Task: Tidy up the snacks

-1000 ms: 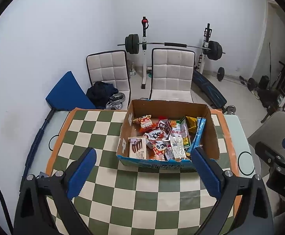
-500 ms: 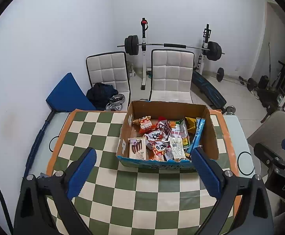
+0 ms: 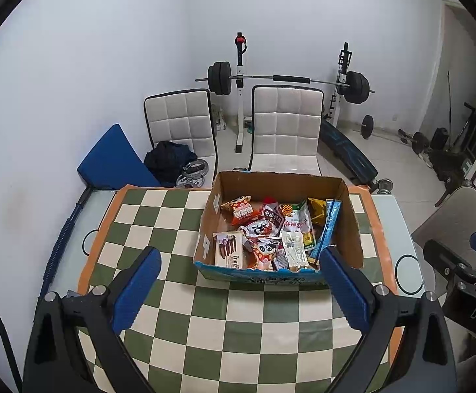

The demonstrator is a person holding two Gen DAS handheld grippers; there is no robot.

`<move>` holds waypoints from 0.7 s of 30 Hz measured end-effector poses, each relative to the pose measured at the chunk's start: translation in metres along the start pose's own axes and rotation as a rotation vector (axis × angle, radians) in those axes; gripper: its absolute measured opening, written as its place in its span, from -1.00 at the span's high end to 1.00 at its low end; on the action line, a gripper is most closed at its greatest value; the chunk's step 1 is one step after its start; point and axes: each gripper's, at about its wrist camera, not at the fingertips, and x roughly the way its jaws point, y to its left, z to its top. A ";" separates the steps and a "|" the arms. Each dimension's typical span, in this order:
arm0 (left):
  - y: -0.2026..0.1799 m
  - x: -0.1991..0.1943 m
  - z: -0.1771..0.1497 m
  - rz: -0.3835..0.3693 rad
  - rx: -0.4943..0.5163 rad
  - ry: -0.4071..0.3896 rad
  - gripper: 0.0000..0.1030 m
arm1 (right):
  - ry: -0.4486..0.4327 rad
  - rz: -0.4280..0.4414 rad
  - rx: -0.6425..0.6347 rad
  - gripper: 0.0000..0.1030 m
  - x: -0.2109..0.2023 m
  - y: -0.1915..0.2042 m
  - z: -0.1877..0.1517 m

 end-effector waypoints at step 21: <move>-0.003 -0.003 0.002 -0.007 0.007 0.010 -0.93 | 0.000 0.001 0.004 -0.98 -0.002 0.000 -0.001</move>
